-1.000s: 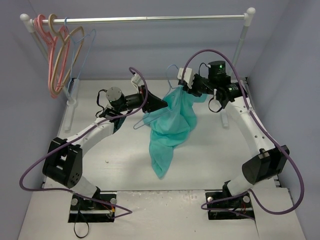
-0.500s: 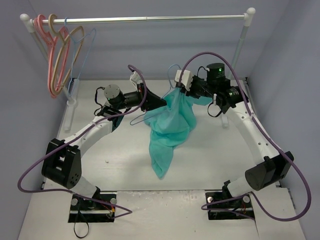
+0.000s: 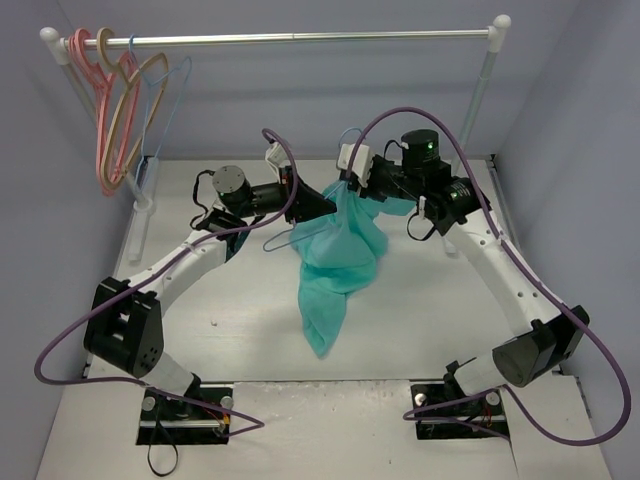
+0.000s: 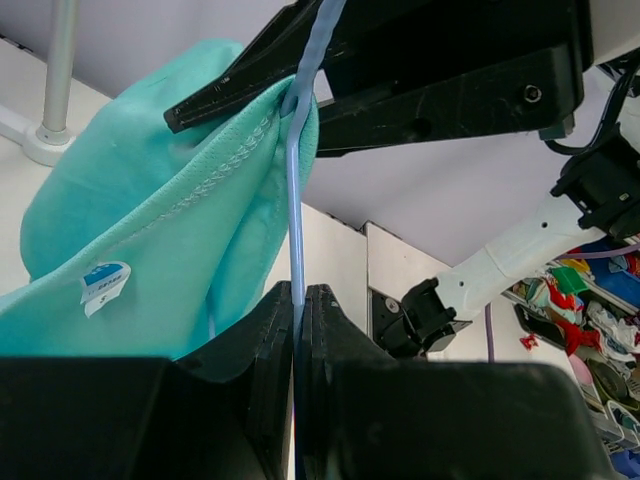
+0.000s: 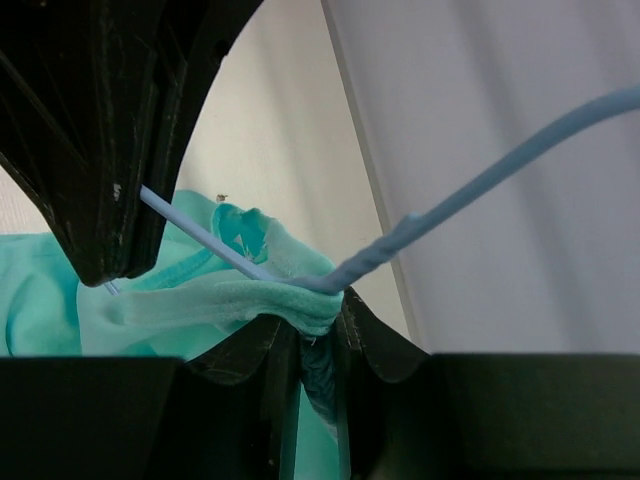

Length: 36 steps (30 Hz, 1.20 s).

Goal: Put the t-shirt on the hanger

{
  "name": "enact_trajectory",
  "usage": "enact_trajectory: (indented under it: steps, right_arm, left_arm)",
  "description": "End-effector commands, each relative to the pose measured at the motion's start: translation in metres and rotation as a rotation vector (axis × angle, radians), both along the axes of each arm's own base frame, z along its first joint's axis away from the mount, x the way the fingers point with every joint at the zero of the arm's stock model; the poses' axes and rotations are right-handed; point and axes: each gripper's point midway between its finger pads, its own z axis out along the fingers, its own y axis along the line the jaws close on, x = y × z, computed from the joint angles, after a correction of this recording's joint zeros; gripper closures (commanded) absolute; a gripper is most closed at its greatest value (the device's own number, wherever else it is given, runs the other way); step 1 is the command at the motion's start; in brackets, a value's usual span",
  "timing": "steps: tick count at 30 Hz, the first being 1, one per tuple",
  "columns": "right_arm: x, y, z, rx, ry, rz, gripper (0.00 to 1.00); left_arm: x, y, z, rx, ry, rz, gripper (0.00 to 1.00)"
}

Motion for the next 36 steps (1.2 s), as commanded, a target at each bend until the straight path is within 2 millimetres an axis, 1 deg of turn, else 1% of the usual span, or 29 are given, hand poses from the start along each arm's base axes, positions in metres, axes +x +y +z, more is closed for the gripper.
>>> enact_trajectory:
  steps: [1,2,3,4,5,6,7,8,9,11,13,14,15,16,18,22,23,24,25,26,27,28,29,30,32,33,34,35,36]
  right_arm:
    - [-0.017,0.023,0.051,0.138,-0.114,0.087,1.0]
    - [-0.016,0.02,0.046,0.129,-0.113,0.073,1.0]
    - [-0.014,0.017,0.046,0.124,-0.128,0.051,1.0]
    - [-0.014,0.015,0.047,0.122,-0.14,0.042,1.0]
    - [-0.014,0.011,0.053,0.123,-0.171,0.03,1.0]
    - [-0.011,0.005,0.047,0.106,-0.177,-0.002,1.0]
    - [-0.012,0.001,0.052,0.107,-0.203,-0.016,1.0]
    - [-0.011,-0.002,0.051,0.096,-0.217,-0.029,1.0]
    - [-0.008,-0.008,0.047,0.08,-0.222,-0.057,1.0]
    - [-0.009,-0.015,0.052,0.08,-0.253,-0.08,1.0]
    - [-0.01,-0.022,0.057,0.092,-0.285,-0.105,1.0]
    - [-0.011,-0.025,0.055,0.092,-0.285,-0.112,1.0]
    - [-0.009,-0.029,0.058,0.098,-0.3,-0.126,1.0]
    - [-0.01,-0.033,0.061,0.107,-0.32,-0.135,1.0]
    - [-0.007,-0.042,0.058,0.093,-0.328,-0.162,1.0]
    - [-0.01,-0.049,0.057,0.082,-0.342,-0.17,1.0]
    - [-0.011,-0.049,0.055,0.082,-0.339,-0.165,1.0]
    - [-0.012,-0.05,0.055,0.081,-0.34,-0.165,1.0]
    - [-0.013,-0.052,0.056,0.079,-0.345,-0.165,1.0]
    - [-0.014,-0.053,0.053,0.076,-0.341,-0.167,1.0]
    - [-0.015,-0.053,0.051,0.074,-0.339,-0.166,1.0]
    - [-0.015,-0.054,0.049,0.068,-0.339,-0.168,1.0]
    - [-0.016,-0.055,0.045,0.065,-0.334,-0.169,1.0]
    - [-0.017,-0.056,0.044,0.065,-0.333,-0.168,1.0]
    - [-0.019,-0.058,0.047,0.072,-0.338,-0.172,1.0]
    - [-0.022,-0.057,0.048,0.078,-0.343,-0.165,1.0]
    - [-0.024,-0.057,0.048,0.083,-0.339,-0.162,1.0]
    - [-0.027,-0.056,0.051,0.095,-0.339,-0.154,1.0]
    - [-0.027,-0.056,0.051,0.098,-0.337,-0.153,1.0]
  left_arm:
    - [-0.025,-0.011,0.042,-0.052,-0.181,-0.084,1.0]
    - [-0.02,-0.011,0.042,-0.043,-0.192,-0.059,1.0]
    - [-0.016,-0.011,0.032,-0.006,-0.144,-0.043,1.0]
    - [-0.013,-0.011,0.033,0.009,-0.142,-0.027,1.0]
    - [-0.008,-0.01,0.03,0.032,-0.161,-0.002,0.86]
    - [0.002,-0.006,0.02,0.075,-0.102,0.051,0.78]
    - [0.007,-0.004,0.022,0.086,-0.104,0.075,0.72]
    - [0.011,-0.001,0.023,0.094,-0.104,0.098,0.68]
    - [0.022,0.006,0.021,0.107,-0.077,0.146,0.6]
    - [0.031,0.014,0.023,0.119,-0.055,0.197,0.55]
    - [0.047,0.027,0.025,0.133,-0.038,0.276,0.51]
    - [0.052,0.032,0.032,0.134,-0.049,0.301,0.5]
    - [0.056,0.038,0.027,0.161,-0.014,0.332,0.47]
    - [0.062,0.047,0.029,0.174,-0.009,0.372,0.46]
    - [0.071,0.06,0.034,0.204,0.002,0.444,0.46]
    - [0.087,0.093,0.048,0.237,0.039,0.61,0.46]
    - [0.095,0.109,0.044,0.264,0.074,0.693,0.46]
    - [0.099,0.117,0.053,0.261,0.074,0.737,0.46]
    - [0.101,0.127,0.056,0.262,0.081,0.774,0.46]
    - [0.101,0.133,0.062,0.264,0.075,0.797,0.46]
    - [0.102,0.136,0.058,0.276,0.084,0.816,0.46]
    - [0.103,0.14,0.062,0.282,0.076,0.838,0.46]
    - [0.102,0.144,0.057,0.301,0.092,0.857,0.46]
    - [0.108,0.153,0.053,0.315,0.101,0.913,0.46]
    - [0.111,0.156,0.037,0.332,0.128,0.932,0.46]
    - [0.112,0.155,0.029,0.334,0.146,0.925,0.46]
    - [0.112,0.151,0.011,0.335,0.197,0.911,0.45]
    - [0.113,0.143,0.01,0.299,0.194,0.871,0.46]
    - [0.113,0.138,0.004,0.283,0.21,0.848,0.46]
